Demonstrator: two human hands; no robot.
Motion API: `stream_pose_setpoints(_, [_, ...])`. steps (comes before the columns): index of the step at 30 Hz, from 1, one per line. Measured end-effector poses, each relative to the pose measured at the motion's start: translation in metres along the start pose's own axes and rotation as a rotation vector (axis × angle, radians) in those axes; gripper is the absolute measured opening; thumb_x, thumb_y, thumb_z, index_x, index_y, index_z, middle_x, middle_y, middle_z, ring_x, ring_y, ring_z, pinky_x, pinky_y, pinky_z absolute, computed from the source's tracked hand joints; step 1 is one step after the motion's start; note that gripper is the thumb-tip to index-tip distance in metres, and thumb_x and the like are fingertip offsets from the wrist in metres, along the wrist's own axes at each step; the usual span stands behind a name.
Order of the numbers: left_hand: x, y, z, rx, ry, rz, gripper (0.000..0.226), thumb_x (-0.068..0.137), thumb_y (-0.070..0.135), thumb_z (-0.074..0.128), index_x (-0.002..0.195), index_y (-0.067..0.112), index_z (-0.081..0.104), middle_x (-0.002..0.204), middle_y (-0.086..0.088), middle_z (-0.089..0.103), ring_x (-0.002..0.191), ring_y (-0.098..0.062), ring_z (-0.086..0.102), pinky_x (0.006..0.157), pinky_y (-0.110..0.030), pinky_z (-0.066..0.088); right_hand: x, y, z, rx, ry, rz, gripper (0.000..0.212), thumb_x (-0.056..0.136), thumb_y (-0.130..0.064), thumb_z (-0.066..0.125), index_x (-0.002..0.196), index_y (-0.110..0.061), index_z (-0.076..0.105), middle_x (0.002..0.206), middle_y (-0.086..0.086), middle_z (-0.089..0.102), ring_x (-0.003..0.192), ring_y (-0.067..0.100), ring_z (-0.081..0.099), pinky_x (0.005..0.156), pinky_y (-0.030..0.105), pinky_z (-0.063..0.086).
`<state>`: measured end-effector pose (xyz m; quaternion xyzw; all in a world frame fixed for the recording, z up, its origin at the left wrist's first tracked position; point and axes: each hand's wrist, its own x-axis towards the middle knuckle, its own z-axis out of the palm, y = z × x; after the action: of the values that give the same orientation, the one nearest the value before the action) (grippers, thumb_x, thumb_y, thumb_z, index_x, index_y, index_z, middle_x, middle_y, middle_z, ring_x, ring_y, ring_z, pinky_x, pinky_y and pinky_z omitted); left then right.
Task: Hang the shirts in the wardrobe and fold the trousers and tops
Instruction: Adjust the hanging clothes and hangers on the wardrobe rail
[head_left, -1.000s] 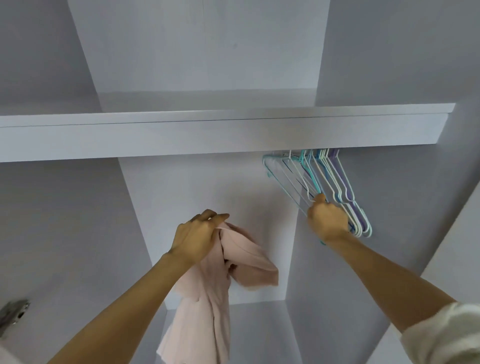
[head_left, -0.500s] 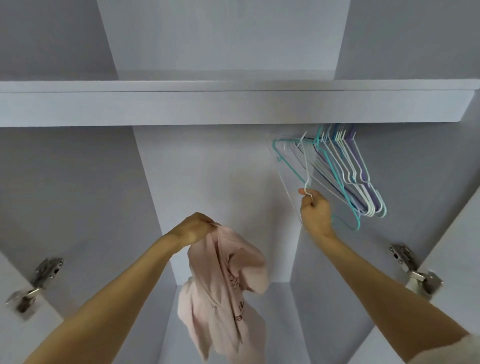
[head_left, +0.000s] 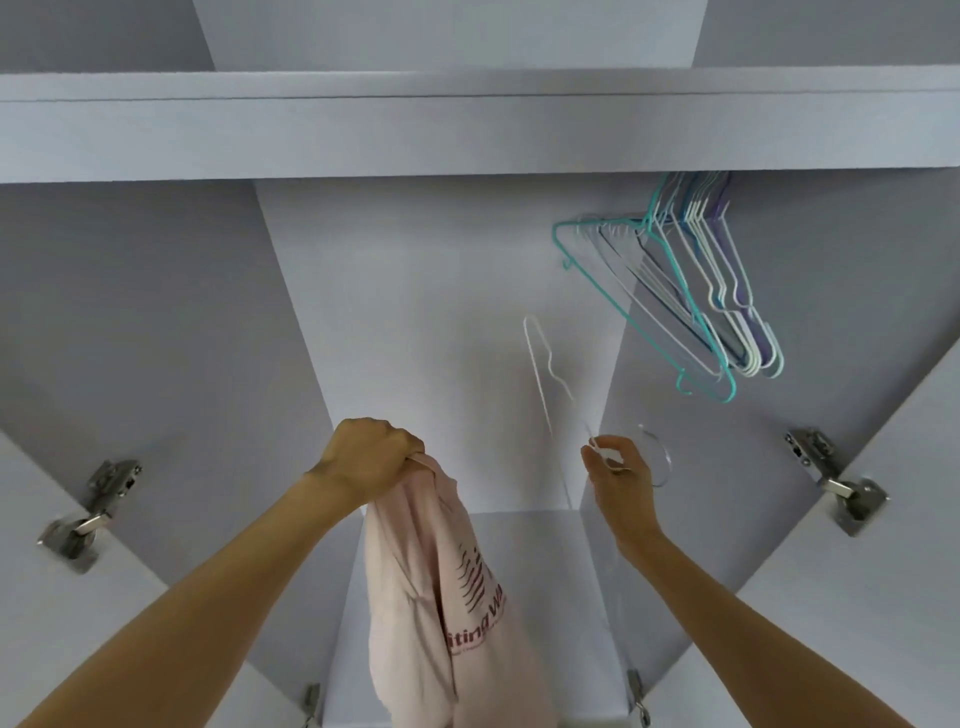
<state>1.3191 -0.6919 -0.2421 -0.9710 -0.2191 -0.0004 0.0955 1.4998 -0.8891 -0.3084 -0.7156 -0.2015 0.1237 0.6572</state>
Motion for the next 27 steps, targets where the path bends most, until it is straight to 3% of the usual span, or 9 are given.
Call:
stream_pose_setpoints(2, [-0.006, 0.002, 0.007, 0.021, -0.040, -0.013, 0.029, 0.099, 0.031, 0.034, 0.099, 0.024, 0.062, 0.095, 0.004, 0.066, 0.088, -0.020, 0.061, 0.065, -0.024, 0.034, -0.007, 0.012, 0.003, -0.151, -0.071, -0.030, 0.017, 0.092, -0.020, 0.057, 0.075, -0.018, 0.059, 0.053, -0.005, 0.044, 0.049, 0.008, 0.039, 0.046, 0.012, 0.033])
stream_pose_setpoints(5, [-0.015, 0.000, 0.020, -0.051, -0.088, -0.017, 0.028, 0.099, 0.024, 0.035, 0.104, 0.023, 0.063, 0.098, 0.004, 0.059, 0.092, -0.022, 0.060, 0.069, -0.027, 0.038, -0.014, 0.014, 0.013, -0.160, -0.022, -0.055, 0.032, 0.098, -0.021, 0.044, 0.071, -0.017, 0.059, 0.057, -0.015, 0.048, 0.055, 0.001, 0.045, 0.056, 0.012, 0.036])
stream_pose_setpoints(8, [-0.025, -0.004, 0.028, -0.182, -0.070, -0.024, 0.025, 0.094, 0.027, 0.045, 0.100, 0.020, 0.068, 0.084, 0.007, 0.044, 0.085, -0.019, 0.057, 0.065, -0.025, 0.037, -0.011, 0.003, 0.029, 0.118, 0.067, 0.080, 0.042, 0.101, -0.024, 0.035, 0.061, -0.015, 0.046, 0.055, -0.006, 0.044, 0.054, 0.009, 0.040, 0.058, 0.021, 0.034])
stream_pose_setpoints(10, [-0.034, -0.005, 0.028, -0.247, -0.036, -0.019, 0.022, 0.088, 0.024, 0.052, 0.099, 0.022, 0.072, 0.083, 0.008, 0.044, 0.082, -0.016, 0.056, 0.064, -0.024, 0.040, -0.008, -0.010, 0.041, 0.295, 0.088, 0.188, 0.046, 0.102, -0.025, 0.030, 0.056, -0.017, 0.034, 0.047, -0.006, 0.035, 0.050, 0.011, 0.029, 0.055, 0.024, 0.026])
stream_pose_setpoints(16, [-0.062, -0.011, 0.017, -0.322, 0.001, -0.009, 0.024, 0.082, 0.016, 0.056, 0.095, 0.024, 0.074, 0.080, 0.007, 0.039, 0.074, -0.015, 0.048, 0.059, -0.022, 0.031, -0.006, -0.066, 0.081, 0.900, -0.019, 0.381, 0.040, 0.103, -0.027, 0.030, 0.064, -0.018, 0.029, 0.042, -0.009, 0.028, 0.037, 0.006, 0.024, 0.048, 0.021, 0.018])
stream_pose_setpoints(21, [-0.072, -0.018, 0.000, -0.384, 0.106, -0.068, 0.010, 0.080, 0.011, 0.064, 0.080, 0.011, 0.074, 0.077, 0.003, 0.043, 0.074, -0.025, 0.055, 0.060, -0.027, 0.038, -0.024, -0.084, 0.110, 0.835, -0.111, 0.443, 0.041, 0.103, -0.022, 0.027, 0.062, -0.017, 0.028, 0.037, -0.010, 0.024, 0.032, 0.006, 0.020, 0.045, 0.021, 0.016])
stream_pose_setpoints(27, [-0.083, -0.034, -0.014, -0.377, 0.114, -0.232, 0.016, 0.083, 0.014, 0.063, 0.092, 0.019, 0.075, 0.084, 0.003, 0.046, 0.078, -0.023, 0.057, 0.069, -0.032, 0.047, -0.014, -0.097, 0.104, 0.851, -0.023, 0.436, 0.038, 0.101, -0.020, 0.026, 0.064, -0.017, 0.027, 0.037, -0.009, 0.023, 0.033, 0.008, 0.018, 0.046, 0.023, 0.017])
